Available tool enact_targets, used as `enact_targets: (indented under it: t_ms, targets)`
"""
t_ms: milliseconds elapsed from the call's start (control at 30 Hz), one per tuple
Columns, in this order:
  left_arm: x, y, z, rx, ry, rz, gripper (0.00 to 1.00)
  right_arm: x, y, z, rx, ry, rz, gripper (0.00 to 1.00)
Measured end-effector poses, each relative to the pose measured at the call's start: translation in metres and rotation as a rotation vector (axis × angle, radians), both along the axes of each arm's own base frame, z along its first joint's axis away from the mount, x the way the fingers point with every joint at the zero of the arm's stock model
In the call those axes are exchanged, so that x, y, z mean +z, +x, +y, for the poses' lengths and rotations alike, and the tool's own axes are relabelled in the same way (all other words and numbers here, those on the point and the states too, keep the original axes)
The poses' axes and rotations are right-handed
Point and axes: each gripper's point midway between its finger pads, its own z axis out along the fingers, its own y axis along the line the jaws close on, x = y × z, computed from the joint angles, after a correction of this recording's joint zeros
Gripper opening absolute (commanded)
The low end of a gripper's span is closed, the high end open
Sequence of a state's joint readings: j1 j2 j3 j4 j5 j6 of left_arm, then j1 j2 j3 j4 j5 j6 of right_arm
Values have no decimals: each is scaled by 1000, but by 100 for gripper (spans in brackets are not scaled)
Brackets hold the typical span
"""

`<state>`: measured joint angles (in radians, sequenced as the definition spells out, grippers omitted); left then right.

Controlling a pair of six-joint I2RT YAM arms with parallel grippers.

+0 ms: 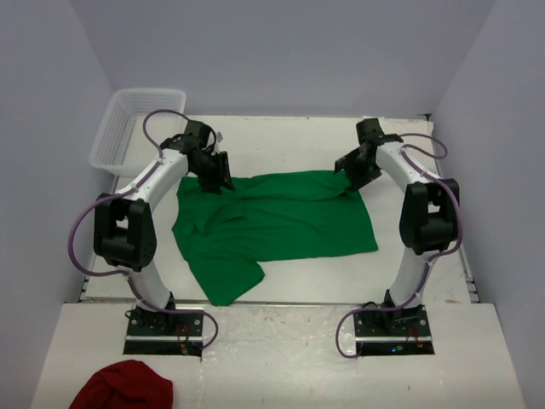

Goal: Fold and stack the t-shirts
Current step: Fold the flattened tshirt in 1/3 of the way

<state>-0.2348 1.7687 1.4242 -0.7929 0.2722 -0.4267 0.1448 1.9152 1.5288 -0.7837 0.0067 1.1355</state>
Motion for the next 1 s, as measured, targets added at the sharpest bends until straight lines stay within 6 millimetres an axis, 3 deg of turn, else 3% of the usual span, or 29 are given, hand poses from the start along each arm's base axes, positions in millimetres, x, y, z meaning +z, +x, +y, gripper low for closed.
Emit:
enact_targets:
  t_ms: [233,567,800,1000]
  targets:
    - [0,0,1,3,7,-1,48,-14,-10,12,-98,96,68,61]
    - [-1,0,1,3,8,-2,48,-22,-39,-9,-242,13,180,59]
    - [-1,0,1,3,8,-2,48,-16,-28,-19,-278,-45,182,58]
    - [0,0,1,1,5,-1,48,-32,-33,-31,-306,-100,247,56]
